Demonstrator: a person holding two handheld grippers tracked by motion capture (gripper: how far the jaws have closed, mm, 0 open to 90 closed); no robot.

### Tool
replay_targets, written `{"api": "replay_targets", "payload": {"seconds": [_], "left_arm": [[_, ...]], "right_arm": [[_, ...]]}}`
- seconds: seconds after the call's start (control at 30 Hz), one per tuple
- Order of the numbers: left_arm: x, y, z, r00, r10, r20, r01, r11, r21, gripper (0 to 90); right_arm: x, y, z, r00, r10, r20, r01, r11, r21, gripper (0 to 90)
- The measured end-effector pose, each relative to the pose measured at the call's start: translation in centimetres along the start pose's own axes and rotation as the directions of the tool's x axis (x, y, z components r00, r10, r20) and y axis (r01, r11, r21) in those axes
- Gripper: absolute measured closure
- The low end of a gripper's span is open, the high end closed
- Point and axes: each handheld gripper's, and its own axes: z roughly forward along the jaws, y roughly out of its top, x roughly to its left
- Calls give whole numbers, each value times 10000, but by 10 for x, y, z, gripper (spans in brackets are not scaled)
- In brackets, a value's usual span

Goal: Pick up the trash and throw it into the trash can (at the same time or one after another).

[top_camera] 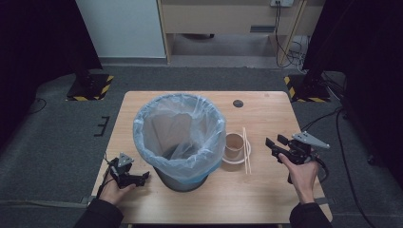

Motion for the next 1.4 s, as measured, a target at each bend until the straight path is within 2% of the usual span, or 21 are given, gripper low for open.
{"api": "replay_targets", "payload": {"seconds": [0.23,0.37,0.4,0.67,0.7,0.73,0.9,1.2,1.4], "left_arm": [[0,0,0,10000,0,2,0,10000,2,0],[0,0,0,10000,1,2,-1,10000,4,0],[0,0,0,10000,2,2,-2,10000,3,0],[0,0,0,10000,20,23,-20,10000,15,0],[0,0,0,10000,23,28,-23,10000,15,0],[0,0,0,10000,29,34,-29,10000,17,0],[1,0,0,10000,52,63,-52,10000,18,0],[1,0,0,9999,69,79,-70,10000,15,0],[1,0,0,9999,70,81,-70,10000,17,0]], "right_arm": [[11,5,12,9994,-346,33,344,9988,340,438],[18,5,24,9985,-539,19,537,9971,530,452],[22,4,31,9981,-594,136,584,9963,628,471],[26,-1,46,9974,-663,290,637,9946,825,528],[26,-2,47,9982,-559,211,541,9954,792,536],[25,-5,50,9997,-237,85,230,9967,783,550],[24,-9,53,9999,-124,117,113,9956,925,563],[31,-22,66,9965,-833,86,805,9815,1736,597],[35,-27,72,9952,-976,95,938,9753,2000,611]]}}
